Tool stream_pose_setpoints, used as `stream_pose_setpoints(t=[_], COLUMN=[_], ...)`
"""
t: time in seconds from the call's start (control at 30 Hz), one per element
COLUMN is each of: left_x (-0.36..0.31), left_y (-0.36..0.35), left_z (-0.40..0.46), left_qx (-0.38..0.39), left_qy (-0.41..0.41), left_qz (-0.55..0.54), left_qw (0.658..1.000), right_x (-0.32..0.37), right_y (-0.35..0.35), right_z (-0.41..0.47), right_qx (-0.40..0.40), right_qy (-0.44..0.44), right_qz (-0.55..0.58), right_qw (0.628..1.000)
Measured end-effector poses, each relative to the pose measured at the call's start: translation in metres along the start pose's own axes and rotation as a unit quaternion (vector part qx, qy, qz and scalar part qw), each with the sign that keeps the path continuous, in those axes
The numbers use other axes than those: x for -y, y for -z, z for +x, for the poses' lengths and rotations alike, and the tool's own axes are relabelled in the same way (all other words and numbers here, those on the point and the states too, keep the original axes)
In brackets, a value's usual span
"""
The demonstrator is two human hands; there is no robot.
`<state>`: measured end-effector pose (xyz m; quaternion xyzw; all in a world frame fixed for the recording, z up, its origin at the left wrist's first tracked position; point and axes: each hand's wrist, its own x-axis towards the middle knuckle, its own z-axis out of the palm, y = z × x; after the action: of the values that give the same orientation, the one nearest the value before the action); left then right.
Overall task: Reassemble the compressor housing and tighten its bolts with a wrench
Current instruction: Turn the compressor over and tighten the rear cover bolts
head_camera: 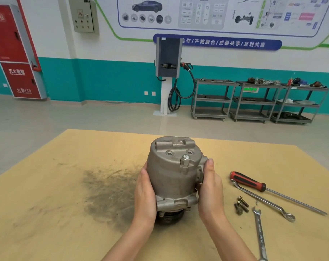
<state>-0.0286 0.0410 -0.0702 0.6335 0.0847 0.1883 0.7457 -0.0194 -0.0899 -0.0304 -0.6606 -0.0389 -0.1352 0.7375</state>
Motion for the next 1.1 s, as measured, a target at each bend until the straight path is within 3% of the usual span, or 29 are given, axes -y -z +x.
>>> stream_pose_setpoints(t=[0.2, 0.37, 0.5, 0.6, 0.73, 0.97, 1.1], left_x=[0.004, 0.002, 0.0, 0.003, 0.012, 0.014, 0.017], left_y=[-0.022, -0.018, -0.003, 0.008, 0.022, 0.027, 0.025], left_z=[-0.005, -0.007, -0.013, -0.02, -0.029, -0.027, -0.026], left_qx=[0.039, 0.084, 0.118, 0.139, 0.158, 0.19, 0.23], left_qy=[0.008, 0.01, -0.004, -0.023, -0.047, -0.084, -0.08], left_qz=[0.0, 0.003, 0.026, 0.066, 0.087, 0.049, 0.044], left_qw=[0.999, 0.996, 0.993, 0.988, 0.982, 0.977, 0.969], right_x=[0.002, 0.009, 0.015, -0.004, -0.032, -0.036, -0.034], right_y=[0.028, 0.06, 0.109, 0.144, 0.155, 0.14, 0.142], right_z=[0.003, 0.008, 0.016, 0.015, 0.005, -0.003, -0.005], right_qx=[0.02, 0.074, -0.061, -0.135, -0.044, 0.022, 0.003], right_qy=[0.016, 0.017, 0.05, 0.071, 0.047, 0.019, 0.003], right_qz=[0.013, -0.058, -0.101, -0.32, -0.527, -0.663, -0.677], right_qw=[1.0, 0.995, 0.992, 0.935, 0.847, 0.748, 0.736])
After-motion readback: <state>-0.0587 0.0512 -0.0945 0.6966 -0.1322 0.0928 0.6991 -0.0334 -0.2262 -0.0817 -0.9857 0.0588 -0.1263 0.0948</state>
